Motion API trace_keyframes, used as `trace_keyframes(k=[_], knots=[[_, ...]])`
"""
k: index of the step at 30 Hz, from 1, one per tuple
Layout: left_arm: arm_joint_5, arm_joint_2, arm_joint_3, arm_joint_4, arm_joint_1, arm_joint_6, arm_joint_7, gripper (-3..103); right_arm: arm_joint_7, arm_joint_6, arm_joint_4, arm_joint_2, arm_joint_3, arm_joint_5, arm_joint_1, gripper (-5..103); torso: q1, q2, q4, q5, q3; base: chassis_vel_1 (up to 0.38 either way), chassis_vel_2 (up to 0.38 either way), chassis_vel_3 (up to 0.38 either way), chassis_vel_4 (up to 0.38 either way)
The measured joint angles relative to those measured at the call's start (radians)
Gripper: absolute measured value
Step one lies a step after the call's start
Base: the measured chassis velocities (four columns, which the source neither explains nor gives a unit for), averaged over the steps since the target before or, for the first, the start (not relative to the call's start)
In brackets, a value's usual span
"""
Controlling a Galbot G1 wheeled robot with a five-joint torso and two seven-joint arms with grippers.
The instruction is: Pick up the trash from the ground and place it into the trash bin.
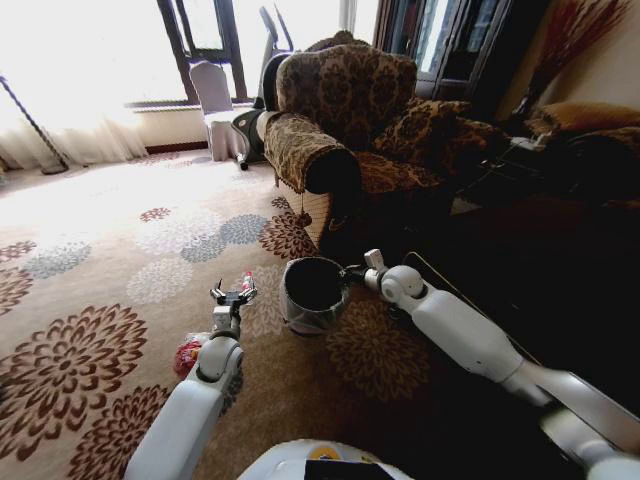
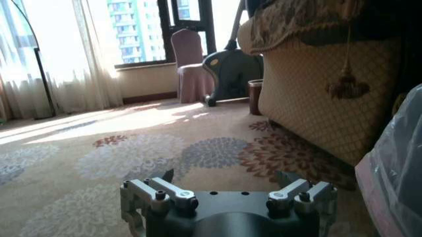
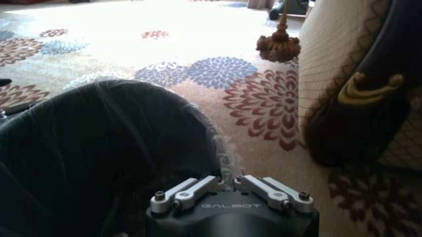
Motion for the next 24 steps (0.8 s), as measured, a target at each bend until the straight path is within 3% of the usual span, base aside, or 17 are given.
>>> trace_keyframes(k=[6,9,14,19,24], knots=[[-0.031,-0.006,0.004,0.015,0.005,0.016,-0.005,100,0.000,0.000,0.005,0.001,0.008,-0.006,-0.012,1,0.000,0.000,-0.0001,0.0001,0.000,0.077,0.089,0.092,0.081],[-0.092,-0.019,0.008,0.039,0.005,0.056,-0.043,100,0.000,0.000,0.005,0.009,0.011,-0.009,-0.012,1,0.000,0.000,-0.0002,0.0001,0.000,0.096,0.123,0.111,0.096],[-0.219,-0.046,0.010,0.135,-0.004,0.119,-0.164,100,0.000,0.011,0.014,0.004,0.024,-0.005,-0.025,1,0.000,0.000,0.0014,0.0001,0.000,0.113,0.112,0.103,0.103],[-0.263,-0.051,0.012,0.234,-0.051,0.133,-0.175,100,0.000,0.014,0.029,-0.012,0.040,-0.005,-0.056,1,0.000,0.000,-0.0006,0.0001,0.000,0.035,0.044,0.026,0.041],[-0.263,-0.065,0.021,0.310,-0.079,0.142,-0.173,100,0.000,0.017,0.044,-0.028,0.056,-0.011,-0.084,1,0.000,0.000,-0.0010,0.0001,0.000,0.000,0.000,0.000,0.000]])
